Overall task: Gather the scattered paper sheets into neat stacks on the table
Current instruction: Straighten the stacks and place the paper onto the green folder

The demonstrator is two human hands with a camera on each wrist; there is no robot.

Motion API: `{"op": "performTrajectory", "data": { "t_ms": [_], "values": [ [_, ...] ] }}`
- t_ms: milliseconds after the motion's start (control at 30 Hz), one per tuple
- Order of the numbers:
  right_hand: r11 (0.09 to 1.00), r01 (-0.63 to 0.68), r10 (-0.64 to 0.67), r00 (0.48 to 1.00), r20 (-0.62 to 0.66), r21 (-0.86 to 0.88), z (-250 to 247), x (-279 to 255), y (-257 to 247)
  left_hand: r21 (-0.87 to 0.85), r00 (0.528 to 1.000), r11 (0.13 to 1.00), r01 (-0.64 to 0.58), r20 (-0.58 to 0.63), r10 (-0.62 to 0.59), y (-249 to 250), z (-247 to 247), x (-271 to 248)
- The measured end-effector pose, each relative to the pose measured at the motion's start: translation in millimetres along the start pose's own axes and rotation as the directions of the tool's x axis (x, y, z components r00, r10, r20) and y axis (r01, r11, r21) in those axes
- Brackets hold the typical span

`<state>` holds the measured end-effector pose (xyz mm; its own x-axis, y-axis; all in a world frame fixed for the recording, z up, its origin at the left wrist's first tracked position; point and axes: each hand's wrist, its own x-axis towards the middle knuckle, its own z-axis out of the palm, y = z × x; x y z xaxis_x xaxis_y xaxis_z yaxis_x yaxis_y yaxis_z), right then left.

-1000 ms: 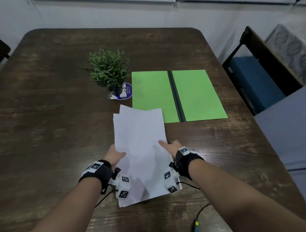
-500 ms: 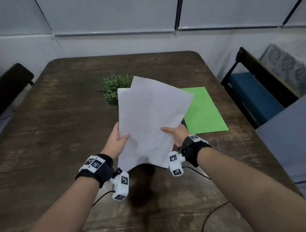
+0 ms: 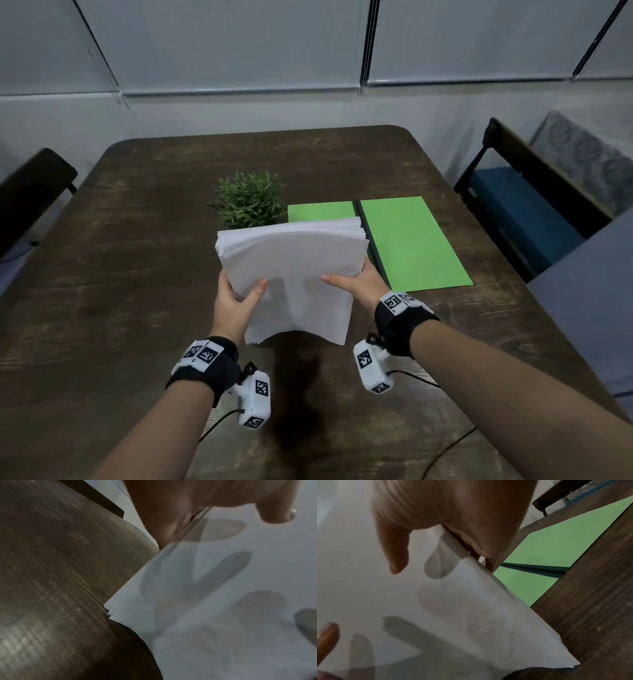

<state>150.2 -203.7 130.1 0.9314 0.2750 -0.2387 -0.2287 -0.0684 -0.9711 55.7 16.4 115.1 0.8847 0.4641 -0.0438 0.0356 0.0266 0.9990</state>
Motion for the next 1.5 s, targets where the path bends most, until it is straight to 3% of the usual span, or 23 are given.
{"op": "performTrajectory", "data": {
  "t_ms": [133,333,533,767,833,967,1133,1267,1500],
  "values": [
    [0.999,0.034,-0.034,0.997,-0.066,0.007,8.2,-1.4,3.4,0.029,0.997,0.997,-0.065,-0.041,0.067,-2.3,3.3,-3.2],
    [0.974,0.224,-0.223,0.969,-0.102,0.004,10.8,-8.4,-21.5,0.024,0.990,0.992,-0.121,-0.070,0.122,6.7,6.8,-2.2],
    [0.880,0.450,-0.466,0.881,-0.087,-0.151,18.3,-13.8,-40.0,0.097,0.980,0.980,-0.176,-0.077,0.183,10.7,5.4,2.0],
    [0.778,0.553,-0.599,0.796,-0.085,-0.299,16.7,-12.0,-44.1,0.095,0.976,0.984,-0.154,-0.142,0.166,6.0,7.5,3.3],
    [0.706,0.592,-0.654,0.755,-0.037,-0.389,12.6,-9.0,-45.3,0.094,0.977,0.985,-0.148,-0.141,0.161,6.0,7.8,3.0],
    [0.618,0.615,-0.682,0.729,0.055,-0.490,3.3,-5.6,-44.6,0.118,0.971,0.974,-0.191,-0.124,0.206,14.2,5.7,0.9],
    [0.536,0.654,-0.725,0.681,0.106,-0.535,-6.5,-3.2,-40.3,0.190,0.901,0.902,-0.389,-0.125,0.415,39.4,8.7,2.6],
    [0.529,0.654,-0.720,0.683,0.121,-0.540,-8.1,-4.4,-43.0,0.463,0.767,0.676,-0.573,0.013,0.641,44.4,2.0,10.6],
    [0.626,0.600,-0.653,0.753,0.086,-0.498,-6.1,-7.8,-42.2,0.472,0.747,0.661,-0.583,-0.008,0.665,52.2,-2.8,7.3]
  ]
}}
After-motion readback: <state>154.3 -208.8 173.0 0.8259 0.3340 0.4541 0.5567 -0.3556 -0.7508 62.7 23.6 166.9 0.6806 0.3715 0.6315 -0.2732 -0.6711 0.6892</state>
